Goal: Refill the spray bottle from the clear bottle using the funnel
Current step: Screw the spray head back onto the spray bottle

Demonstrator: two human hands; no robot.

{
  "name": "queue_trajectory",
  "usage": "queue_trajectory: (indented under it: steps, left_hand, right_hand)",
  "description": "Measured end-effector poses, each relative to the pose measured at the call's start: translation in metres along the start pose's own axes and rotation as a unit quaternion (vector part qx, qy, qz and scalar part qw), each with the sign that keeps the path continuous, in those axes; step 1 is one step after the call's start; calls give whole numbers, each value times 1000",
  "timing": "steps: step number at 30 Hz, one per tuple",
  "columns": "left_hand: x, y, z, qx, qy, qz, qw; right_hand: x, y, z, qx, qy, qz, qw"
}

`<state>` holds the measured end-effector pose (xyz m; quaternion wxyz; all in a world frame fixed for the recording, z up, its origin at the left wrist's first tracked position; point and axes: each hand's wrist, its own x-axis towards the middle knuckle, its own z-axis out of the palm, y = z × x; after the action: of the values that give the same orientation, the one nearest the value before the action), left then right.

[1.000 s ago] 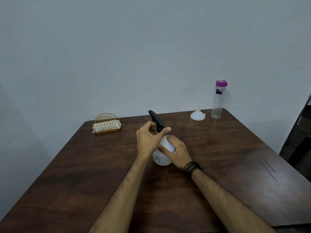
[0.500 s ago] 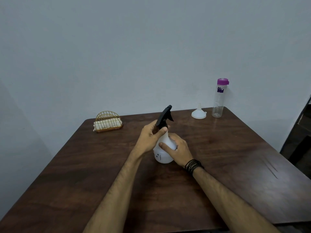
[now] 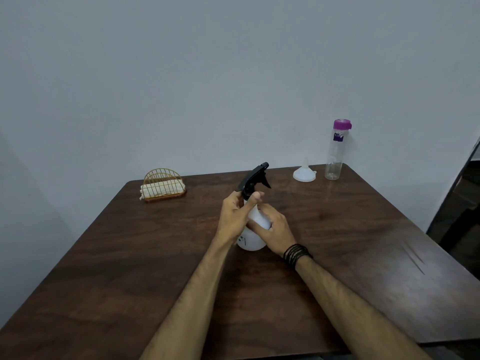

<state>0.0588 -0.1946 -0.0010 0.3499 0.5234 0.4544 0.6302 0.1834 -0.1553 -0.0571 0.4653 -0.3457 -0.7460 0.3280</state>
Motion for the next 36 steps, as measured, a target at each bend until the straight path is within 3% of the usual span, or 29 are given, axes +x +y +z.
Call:
queue_trajectory:
  steps: [4,9,13,18,31,36]
  left_hand:
    - [-2,-2,-6,-57,-16,8,998]
    - [-1,-3,-9,-50,-32,-17,998]
    - [-3,-4,0,-17,-1,15,1000]
    - [-1,1,-6,-111,-38,-36,992]
    - [5,4,-23,-64,-113,-52,990]
    - [0,3,-18,-53,-98,-37,993]
  right_hand:
    - [0,-2,-1,-3,-5,0,1000]
    - [1,-2,-1,4,-13,7,1000]
    - [0,-3,-3,24,-27,11,999]
    - [1,-1,-2,49,-29,21,998]
    - [2,0,-6,126,-65,76,987]
    - [0,-5,-9,130,-71,74,986]
